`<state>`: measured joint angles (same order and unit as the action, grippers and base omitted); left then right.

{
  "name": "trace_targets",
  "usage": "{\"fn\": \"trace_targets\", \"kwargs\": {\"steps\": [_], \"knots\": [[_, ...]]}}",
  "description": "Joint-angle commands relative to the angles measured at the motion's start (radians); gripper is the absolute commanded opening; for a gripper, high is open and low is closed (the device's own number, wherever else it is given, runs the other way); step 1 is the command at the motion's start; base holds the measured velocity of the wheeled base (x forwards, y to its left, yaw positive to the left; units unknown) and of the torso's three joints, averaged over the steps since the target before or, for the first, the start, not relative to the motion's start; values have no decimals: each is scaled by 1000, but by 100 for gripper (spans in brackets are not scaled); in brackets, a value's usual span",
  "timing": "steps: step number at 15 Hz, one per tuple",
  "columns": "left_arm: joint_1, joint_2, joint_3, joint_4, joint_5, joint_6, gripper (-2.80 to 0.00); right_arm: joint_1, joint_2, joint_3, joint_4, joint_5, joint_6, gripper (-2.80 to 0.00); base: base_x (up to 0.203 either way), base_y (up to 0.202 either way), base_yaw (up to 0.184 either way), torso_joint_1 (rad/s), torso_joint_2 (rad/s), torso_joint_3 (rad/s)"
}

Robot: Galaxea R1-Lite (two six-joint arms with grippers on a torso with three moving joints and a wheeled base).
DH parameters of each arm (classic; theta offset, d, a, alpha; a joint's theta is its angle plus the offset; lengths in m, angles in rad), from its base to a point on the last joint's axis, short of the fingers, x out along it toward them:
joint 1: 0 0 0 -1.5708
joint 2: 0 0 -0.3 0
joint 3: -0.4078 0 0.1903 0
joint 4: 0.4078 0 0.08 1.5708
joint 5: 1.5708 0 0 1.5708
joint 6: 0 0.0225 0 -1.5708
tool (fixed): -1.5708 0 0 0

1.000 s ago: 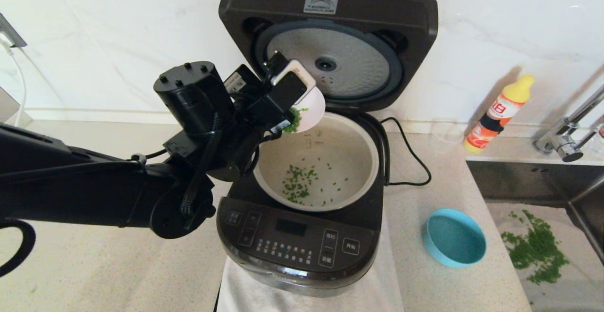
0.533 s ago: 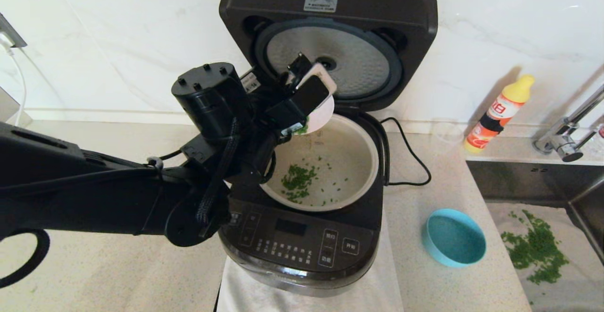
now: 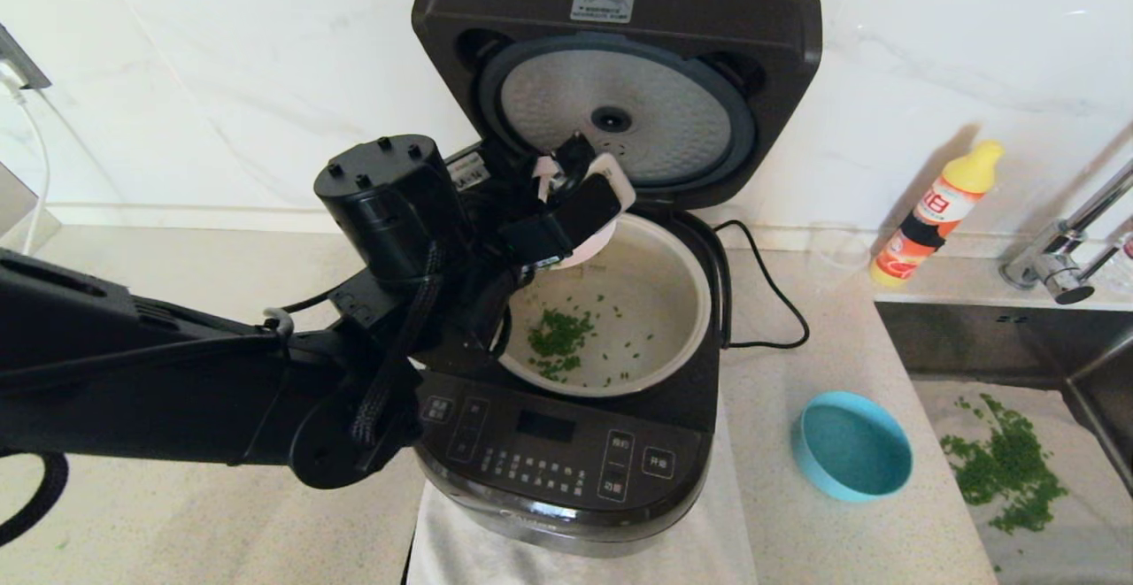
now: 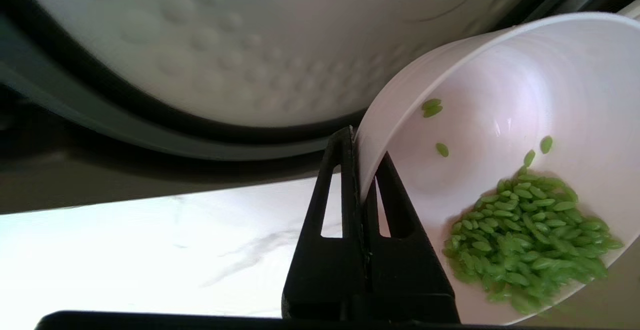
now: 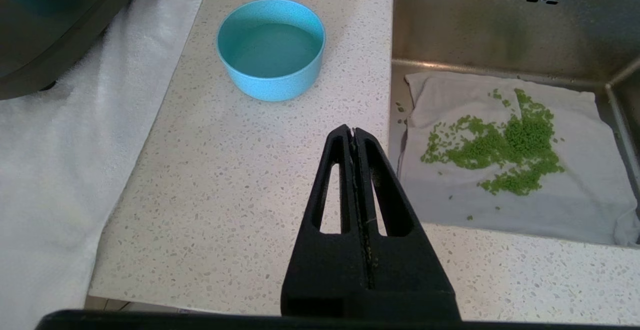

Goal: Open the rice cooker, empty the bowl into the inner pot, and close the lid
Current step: Pour the chopped green onions from the bowl into the rice cooker

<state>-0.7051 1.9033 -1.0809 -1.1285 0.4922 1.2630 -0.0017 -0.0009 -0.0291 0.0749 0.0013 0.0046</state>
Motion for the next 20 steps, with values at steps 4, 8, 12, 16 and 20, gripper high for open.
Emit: {"fn": "trace_targets", "kwargs": {"steps": [4, 8, 12, 16, 20], "knots": [[-16, -7, 4, -4, 14, 116, -280, 0, 1, 0, 0, 0, 0, -280, 0, 0, 0, 0, 0, 0], [-46, -1, 9, -4, 52, 194, -280, 0, 1, 0, 0, 0, 0, -280, 0, 0, 0, 0, 0, 0], [-77, 10, 10, -7, 105, 272, -280, 0, 1, 0, 0, 0, 0, -280, 0, 0, 0, 0, 0, 0], [-79, -6, 35, -10, 131, 338, -280, 0, 1, 0, 0, 0, 0, -280, 0, 0, 0, 0, 0, 0], [-79, -44, 33, -10, 169, 369, -280, 0, 1, 0, 0, 0, 0, -280, 0, 0, 0, 0, 0, 0]]}}
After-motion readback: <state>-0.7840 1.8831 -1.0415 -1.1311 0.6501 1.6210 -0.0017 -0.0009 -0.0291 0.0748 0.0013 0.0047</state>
